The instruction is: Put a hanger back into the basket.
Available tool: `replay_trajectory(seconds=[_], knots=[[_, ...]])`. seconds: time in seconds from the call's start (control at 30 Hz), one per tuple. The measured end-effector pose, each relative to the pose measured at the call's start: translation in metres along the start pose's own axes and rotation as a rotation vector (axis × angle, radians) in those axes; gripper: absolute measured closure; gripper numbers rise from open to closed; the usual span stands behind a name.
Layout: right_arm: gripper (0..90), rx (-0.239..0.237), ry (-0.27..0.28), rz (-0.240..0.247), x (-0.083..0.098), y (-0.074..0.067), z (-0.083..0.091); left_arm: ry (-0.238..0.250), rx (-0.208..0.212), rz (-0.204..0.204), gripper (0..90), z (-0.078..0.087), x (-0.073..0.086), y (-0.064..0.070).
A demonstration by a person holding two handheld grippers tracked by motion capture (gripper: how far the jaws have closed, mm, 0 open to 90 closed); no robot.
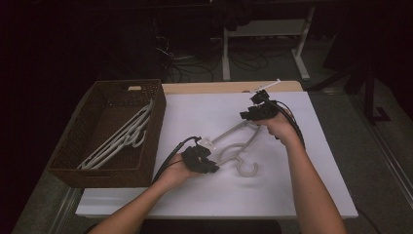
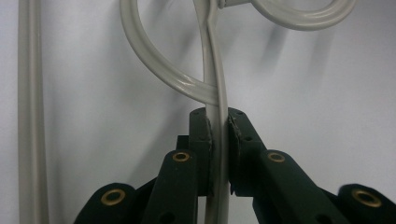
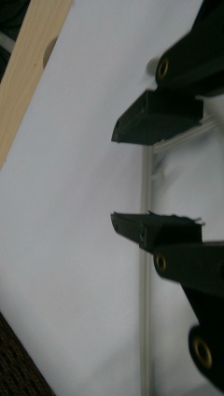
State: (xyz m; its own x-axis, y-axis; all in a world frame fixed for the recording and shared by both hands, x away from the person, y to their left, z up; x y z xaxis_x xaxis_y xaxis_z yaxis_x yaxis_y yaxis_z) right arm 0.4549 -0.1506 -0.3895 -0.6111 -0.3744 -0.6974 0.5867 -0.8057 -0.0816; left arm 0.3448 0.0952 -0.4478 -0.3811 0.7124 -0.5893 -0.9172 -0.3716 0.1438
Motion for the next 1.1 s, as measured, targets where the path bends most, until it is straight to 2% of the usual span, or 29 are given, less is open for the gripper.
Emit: replay_trajectory(seconds=[0.07, 0.2, 0.27, 0.3, 0.37, 0.47, 0.57, 0.77, 0.83, 1.0, 1.03, 1.1], knots=[[43.2, -0.004, 0.014, -0.015, 0.006, 0.001, 0.010, 0.005, 0.002, 0.004, 82.2, 0.002, -0.001, -0.001], [32.0, 0.011, 0.046, -0.009, 0.020, 0.003, 0.027, 0.017, 0.004, 0.017, 82.2, 0.009, -0.003, -0.004], [29.9, 0.009, 0.053, -0.014, 0.024, 0.003, 0.031, 0.024, 0.002, 0.022, 82.2, 0.011, -0.003, -0.005], [25.3, 0.008, 0.072, -0.017, 0.034, 0.003, 0.039, 0.030, 0.002, 0.033, 82.2, 0.014, -0.003, -0.007], [24.9, 0.008, 0.076, -0.014, 0.036, 0.004, 0.041, 0.035, -0.004, 0.045, 82.2, 0.017, -0.004, -0.009], [17.8, -0.023, 0.100, -0.020, 0.051, 0.001, 0.053, 0.048, -0.003, 0.063, 82.2, 0.024, -0.004, -0.012], [15.6, -0.031, 0.125, -0.015, 0.064, -0.005, 0.059, 0.061, -0.015, 0.078, 82.2, 0.032, -0.003, -0.014], [13.2, -0.037, 0.142, -0.007, 0.085, -0.014, 0.066, 0.082, -0.039, 0.110, 82.2, 0.045, -0.008, -0.014], [12.1, -0.032, 0.138, 0.006, 0.098, -0.021, 0.066, 0.086, -0.053, 0.111, 82.2, 0.051, -0.012, -0.012], [9.8, -0.039, 0.154, 0.010, 0.115, -0.031, 0.071, 0.103, -0.085, 0.102, 82.3, 0.065, -0.022, -0.009], [9.8, -0.039, 0.154, 0.010, 0.115, -0.031, 0.071, 0.111, -0.094, 0.100, 82.3, 0.070, -0.025, -0.009], [9.4, -0.047, 0.149, 0.013, 0.126, -0.036, 0.073, 0.132, -0.105, 0.095, 82.3, 0.083, -0.030, -0.010]])
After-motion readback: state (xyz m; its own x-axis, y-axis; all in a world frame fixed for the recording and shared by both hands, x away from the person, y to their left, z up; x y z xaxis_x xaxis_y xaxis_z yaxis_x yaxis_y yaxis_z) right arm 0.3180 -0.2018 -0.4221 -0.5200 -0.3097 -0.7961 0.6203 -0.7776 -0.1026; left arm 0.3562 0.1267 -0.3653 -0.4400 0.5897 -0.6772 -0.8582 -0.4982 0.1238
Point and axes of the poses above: each handheld gripper's, and its own axes: z roughly backward along the jaws, x roughly out of its underside, y roughly to its right, the point moved 1 cm from there along -z, roughly forward along the jaws
